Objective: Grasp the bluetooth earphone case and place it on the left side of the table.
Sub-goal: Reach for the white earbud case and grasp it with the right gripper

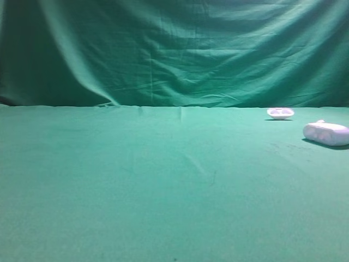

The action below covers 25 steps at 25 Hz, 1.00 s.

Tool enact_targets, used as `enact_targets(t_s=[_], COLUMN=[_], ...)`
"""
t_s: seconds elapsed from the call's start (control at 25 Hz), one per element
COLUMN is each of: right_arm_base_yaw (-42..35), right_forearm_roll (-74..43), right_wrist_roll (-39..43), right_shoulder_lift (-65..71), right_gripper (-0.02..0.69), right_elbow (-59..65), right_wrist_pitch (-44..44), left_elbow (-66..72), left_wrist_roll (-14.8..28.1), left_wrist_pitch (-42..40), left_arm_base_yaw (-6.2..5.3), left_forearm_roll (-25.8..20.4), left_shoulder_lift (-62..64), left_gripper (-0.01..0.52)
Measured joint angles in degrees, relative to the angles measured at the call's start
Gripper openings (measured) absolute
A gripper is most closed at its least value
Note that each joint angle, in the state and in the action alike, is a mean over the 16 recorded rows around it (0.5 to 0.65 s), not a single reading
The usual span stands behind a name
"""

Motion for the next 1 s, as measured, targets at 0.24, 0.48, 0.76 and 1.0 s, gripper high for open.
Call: enact_targets(t_s=[0.24, 0.48, 0.76, 1.0], right_arm_base_yaw=[0.1, 0.1, 0.1, 0.3], right_forearm_roll=[-0.9, -1.8, -2.4, -2.4], right_wrist_roll=[0.1, 0.2, 0.8, 1.9], right_shoulder_lift=[10.5, 17.2, 20.6, 21.3], right_gripper=[0.582, 0.607, 0.485, 0.377], right_elbow=[-5.2, -7.9, -8.9, -11.5], right_wrist_pitch=[-0.7, -2.2, -3.2, -1.5], left_elbow=[0.0, 0.0, 0.0, 0.0], left_wrist_roll=[0.0, 0.0, 0.0, 0.0], left_wrist_pitch=[0.0, 0.0, 0.0, 0.0], left_arm_base_yaw=[0.0, 0.0, 0.0, 0.0], left_forearm_roll=[0.0, 0.0, 0.0, 0.0], left_shoulder_lift=[0.0, 0.0, 0.0, 0.0], left_gripper=[0.0, 0.0, 0.0, 0.0])
